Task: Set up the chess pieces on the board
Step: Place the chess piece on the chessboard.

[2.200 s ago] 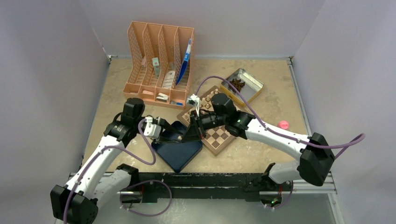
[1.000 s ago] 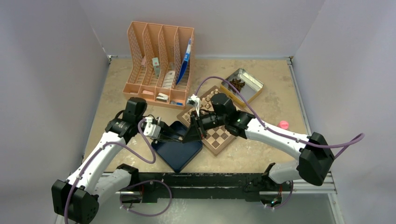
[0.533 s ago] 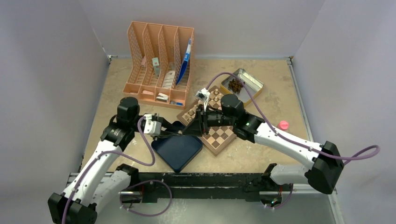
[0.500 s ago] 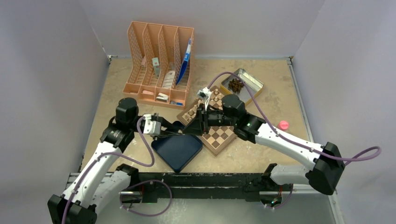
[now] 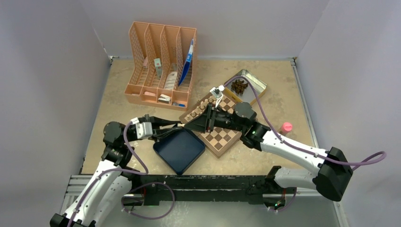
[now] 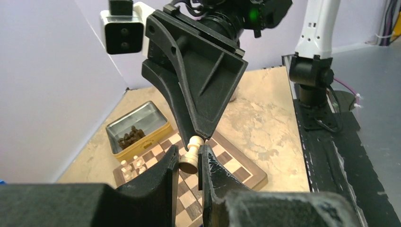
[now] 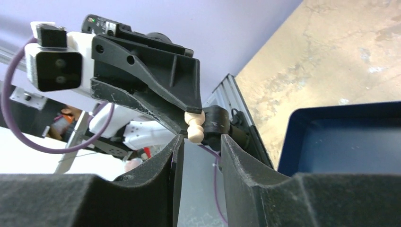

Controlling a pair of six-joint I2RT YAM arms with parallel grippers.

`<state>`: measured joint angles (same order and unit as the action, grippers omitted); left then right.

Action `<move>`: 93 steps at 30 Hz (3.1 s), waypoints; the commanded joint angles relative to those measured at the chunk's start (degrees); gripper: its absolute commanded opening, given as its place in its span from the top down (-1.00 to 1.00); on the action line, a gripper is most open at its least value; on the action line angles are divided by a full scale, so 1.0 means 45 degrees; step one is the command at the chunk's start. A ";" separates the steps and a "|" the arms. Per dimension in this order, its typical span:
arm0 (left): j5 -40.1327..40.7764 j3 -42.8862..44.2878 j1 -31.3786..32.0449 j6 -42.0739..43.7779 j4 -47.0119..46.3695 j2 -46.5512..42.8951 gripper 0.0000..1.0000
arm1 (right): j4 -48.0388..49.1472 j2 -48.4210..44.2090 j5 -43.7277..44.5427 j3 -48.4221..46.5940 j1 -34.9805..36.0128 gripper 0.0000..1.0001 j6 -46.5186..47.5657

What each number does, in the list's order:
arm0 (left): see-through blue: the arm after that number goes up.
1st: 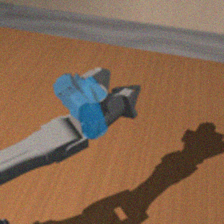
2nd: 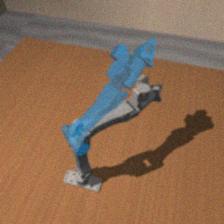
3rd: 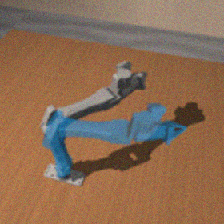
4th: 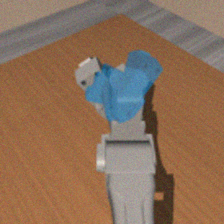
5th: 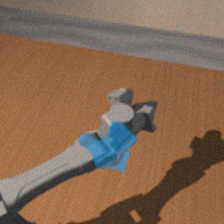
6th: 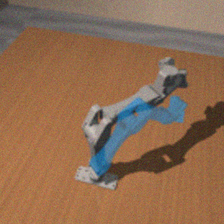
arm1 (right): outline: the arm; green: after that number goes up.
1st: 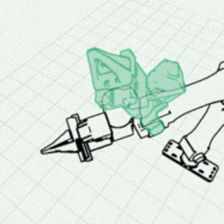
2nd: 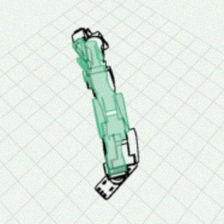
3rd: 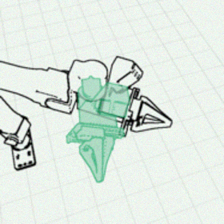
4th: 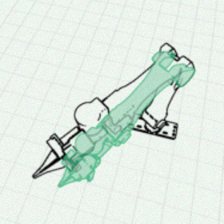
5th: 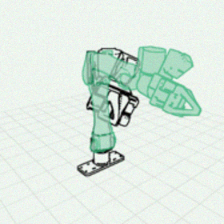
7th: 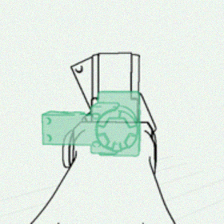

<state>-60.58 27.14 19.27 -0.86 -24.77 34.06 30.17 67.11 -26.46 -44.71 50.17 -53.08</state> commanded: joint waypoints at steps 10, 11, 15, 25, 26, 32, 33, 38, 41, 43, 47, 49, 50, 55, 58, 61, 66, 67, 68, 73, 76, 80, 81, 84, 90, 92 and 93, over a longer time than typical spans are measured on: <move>0.0740 -0.0504 0.0054 -0.1611 -0.2931 0.0573 1.00 | 0.2643 0.0349 -0.0174 -0.0013 -0.0048 0.39 -0.1453; 0.0765 -0.0562 0.0052 -0.1623 -0.3022 0.0599 1.00 | 0.2649 0.0424 -0.0234 -0.0063 -0.0062 0.42 -0.1474; 0.0801 -0.0779 0.0049 -0.1771 -0.3339 0.0596 1.00 | 0.2621 0.0574 -0.0261 -0.0059 -0.0047 0.48 -0.1505; 0.0925 -0.0522 0.0054 -0.0763 -0.1403 0.0441 0.51 | 0.0819 -0.0330 0.2022 -0.0232 -0.0061 0.76 -0.0108; 0.0998 -0.0393 0.0047 -0.0438 -0.0604 0.0412 0.39 | 0.0002 -0.0520 0.2704 -0.0420 -0.0081 0.76 0.0251; 0.1001 0.0145 0.0054 0.0651 0.1551 0.0428 -0.07 | -0.3403 -0.1202 0.5506 -0.1451 -0.0244 0.78 0.2245; 0.0671 0.0281 0.0047 0.0913 0.1928 0.0478 -0.13 | -0.3731 -0.1244 0.5982 -0.1517 -0.0240 0.79 0.2489; 0.0966 0.0709 0.0054 0.1493 0.3873 0.0513 -0.46 | -0.6025 -0.0559 0.8518 -0.2368 -0.0306 0.78 0.3471; 0.1656 0.0709 0.0039 0.1880 0.4687 0.0226 -0.65 | -0.7626 0.0395 0.9605 -0.3248 -0.0358 0.78 0.3963; 0.1900 0.0751 0.0053 0.1910 0.4932 0.0046 -0.75 | -0.8554 0.1047 1.0409 -0.3804 -0.0420 0.78 0.4200; 0.2182 0.1171 0.0054 0.2228 0.6193 -0.0289 -0.82 | -0.9900 0.2284 1.1172 -0.4528 -0.0777 0.78 0.4591; 0.2494 0.1402 0.0044 0.2426 0.6909 -0.0469 -0.88 | -1.0248 0.2874 1.1251 -0.4754 -0.0914 0.78 0.4688; 0.2679 0.1454 0.0043 0.2478 0.7160 -0.0626 -0.89 | -1.0317 0.3150 1.1161 -0.4828 -0.0973 0.78 0.4752; 0.3234 0.1281 0.0049 0.2916 0.7787 -0.1599 -0.96 | -1.0499 0.4562 1.0670 -0.5278 -0.1163 0.77 0.4907; 0.3702 0.0922 0.0047 0.2948 0.7722 -0.2328 -1.00 | -1.0598 0.5439 1.0565 -0.5721 -0.1271 0.76 0.4958; 0.4056 0.0798 0.0054 0.2971 0.7732 -0.2950 -1.00 | -1.0805 0.6295 1.0444 -0.6228 -0.1321 0.76 0.5006; 0.4299 0.0772 0.0054 0.3245 0.7948 -0.3474 -1.00 | -1.0998 0.7462 1.0365 -0.7046 -0.1363 0.74 0.5107; 0.4345 0.0777 0.0045 0.3293 0.8006 -0.3488 -1.00 | -1.1070 0.7661 1.0429 -0.7204 -0.1364 0.74 0.5120; 0.4358 0.0788 0.0053 0.3314 0.8047 -0.3478 -1.00 | -1.1111 0.7901 1.0567 -0.7361 -0.1364 0.73 0.5133; 0.4340 0.0850 0.0054 0.3428 0.8215 -0.3497 -1.00 | -1.1206 0.8559 1.0904 -0.7866 -0.1462 0.73 0.5155; 0.4304 0.0852 0.0054 0.3422 0.8191 -0.3542 -1.00 | -1.1229 0.8828 1.0775 -0.8031 -0.1552 0.70 0.5188; 0.4225 0.0838 0.0052 0.3422 0.8182 -0.3474 -1.00 | -1.1223 0.9076 1.0728 -0.8170 -0.1628 0.68 0.5257; 0.4206 0.0849 0.0044 0.3437 0.8167 -0.3442 -1.00 | -1.1208 0.9115 1.0709 -0.8187 -0.1651 0.68 0.5270; 0.4204 0.0869 0.0054 0.3437 0.8195 -0.3399 -1.00 | -1.1149 0.9232 1.0615 -0.8247 -0.1731 0.65 0.5344; 0.4279 0.0879 0.0054 0.3470 0.8288 -0.3393 -1.00 | -1.1029 0.9506 1.0456 -0.8358 -0.1848 0.61 0.5436; 0.4299 0.0889 0.0054 0.3472 0.8298 -0.3406 -1.00 | -1.0958 0.9557 1.0351 -0.8382 -0.1889 0.59 0.5481; 0.4301 0.0885 0.0054 0.3468 0.8286 -0.3395 -1.00 | -1.0945 0.9583 1.0347 -0.8407 -0.1901 0.59 0.5496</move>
<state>-41.69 31.00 19.29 13.41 13.02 18.59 -19.51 110.32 20.08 -80.12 42.09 -29.32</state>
